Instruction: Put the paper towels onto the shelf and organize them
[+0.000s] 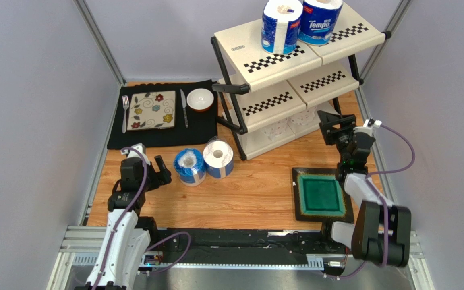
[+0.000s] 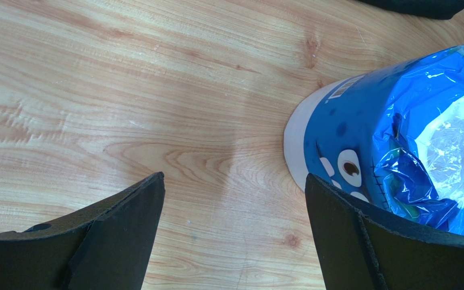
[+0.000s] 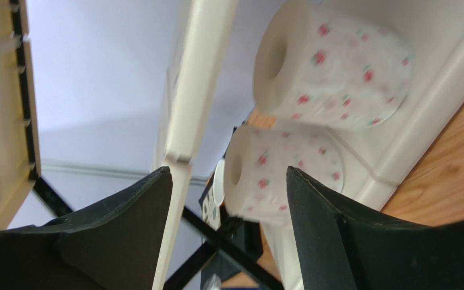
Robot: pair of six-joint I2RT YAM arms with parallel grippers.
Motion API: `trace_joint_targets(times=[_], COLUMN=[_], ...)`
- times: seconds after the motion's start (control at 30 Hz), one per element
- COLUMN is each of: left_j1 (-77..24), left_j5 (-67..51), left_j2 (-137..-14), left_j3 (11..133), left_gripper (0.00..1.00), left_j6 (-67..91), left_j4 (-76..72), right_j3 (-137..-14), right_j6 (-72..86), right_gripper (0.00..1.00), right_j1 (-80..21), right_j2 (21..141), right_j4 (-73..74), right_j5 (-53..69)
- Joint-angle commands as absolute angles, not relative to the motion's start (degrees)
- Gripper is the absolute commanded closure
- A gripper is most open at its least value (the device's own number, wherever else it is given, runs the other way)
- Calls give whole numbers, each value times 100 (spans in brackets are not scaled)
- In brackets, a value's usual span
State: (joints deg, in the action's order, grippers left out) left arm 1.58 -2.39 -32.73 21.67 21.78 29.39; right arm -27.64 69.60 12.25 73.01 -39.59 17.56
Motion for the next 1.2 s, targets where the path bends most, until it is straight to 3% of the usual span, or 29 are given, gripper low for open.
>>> trace_joint_targets(times=[0.0, 0.17, 0.33, 0.77, 1.17], left_j1=[149, 150, 158, 158, 150], left_j5=[-316, -334, -325, -343, -387], left_j2=[-3226, -3208, -3208, -3234, -3243], left_j3=[2153, 2153, 2153, 2145, 2153], left_gripper=[6, 5, 6, 6, 5], left_j6=[2100, 2092, 2101, 2092, 2092], left_j4=[2795, 2786, 2777, 2777, 2760], right_j3=[-2400, -2084, -1925, -1573, -2065], right_j6=[6469, 6697, 6864, 8033, 8806], right_gripper=[27, 26, 27, 26, 27], right_j1=[608, 28, -334, -1677, -2469], right_j2=[6057, 5687, 6037, 8154, 10080], right_j4=[-2815, -2655, -2855, -6360, -8410], right_j5=[1257, 1073, 870, 405, -571])
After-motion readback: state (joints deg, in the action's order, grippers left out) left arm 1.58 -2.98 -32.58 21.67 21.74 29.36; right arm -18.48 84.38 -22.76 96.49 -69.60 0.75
